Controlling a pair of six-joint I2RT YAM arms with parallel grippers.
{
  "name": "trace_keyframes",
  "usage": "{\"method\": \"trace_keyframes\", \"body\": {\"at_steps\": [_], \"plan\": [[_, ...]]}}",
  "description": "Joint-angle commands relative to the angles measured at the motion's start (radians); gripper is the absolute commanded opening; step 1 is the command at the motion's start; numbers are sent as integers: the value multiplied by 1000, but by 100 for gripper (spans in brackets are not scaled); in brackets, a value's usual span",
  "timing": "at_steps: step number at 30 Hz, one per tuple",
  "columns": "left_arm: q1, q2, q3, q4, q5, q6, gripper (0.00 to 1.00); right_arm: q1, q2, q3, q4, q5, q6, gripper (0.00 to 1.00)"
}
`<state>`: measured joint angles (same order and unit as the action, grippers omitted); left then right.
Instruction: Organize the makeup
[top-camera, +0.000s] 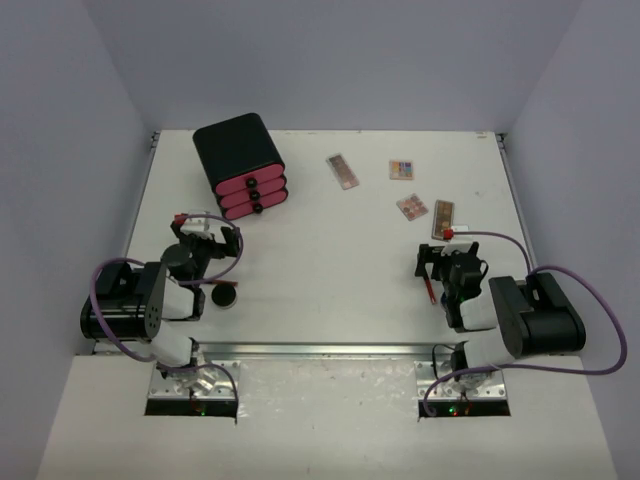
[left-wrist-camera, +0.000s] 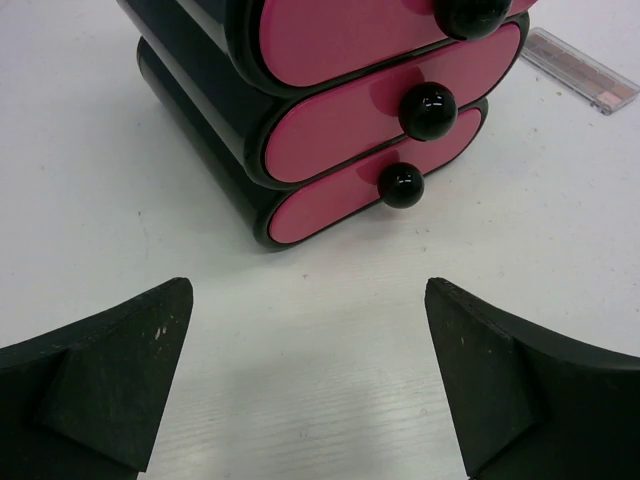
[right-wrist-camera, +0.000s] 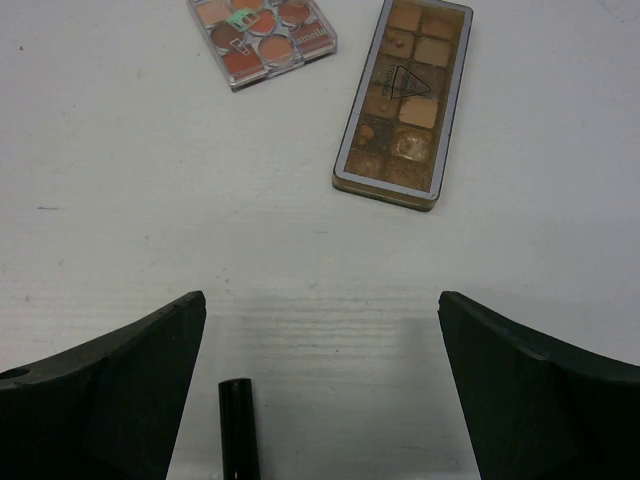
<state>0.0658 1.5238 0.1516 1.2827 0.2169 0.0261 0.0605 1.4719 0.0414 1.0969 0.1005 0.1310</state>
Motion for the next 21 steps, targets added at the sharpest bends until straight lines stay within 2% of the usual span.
{"method": "trace_keyframes", "body": {"at_steps": [1,4,8,10,15,16,19,21], "plan": [[-8,-1,15,92,2,11,100,-1,-11,14,41,2,-2,99],[-11,-1,19,90,43,29,100,-2,-41,27,0,18,2,99],[-10,-38,3,82,139,72,100,-1,-160,82,-193,13,-1,99],[-6,-90,-22,98,110,41,100,-1,-240,132,-351,-29,26,99],[-3,-422,84,-284,184,43,100,2,-337,309,-663,-190,94,99],[-4,-458,92,-309,210,21,99,4,-343,341,-708,-216,102,99],[10,-472,256,-644,280,3,97,42,-352,469,-856,-216,146,98],[11,-486,337,-776,312,10,97,128,-347,553,-919,-212,131,97]]}}
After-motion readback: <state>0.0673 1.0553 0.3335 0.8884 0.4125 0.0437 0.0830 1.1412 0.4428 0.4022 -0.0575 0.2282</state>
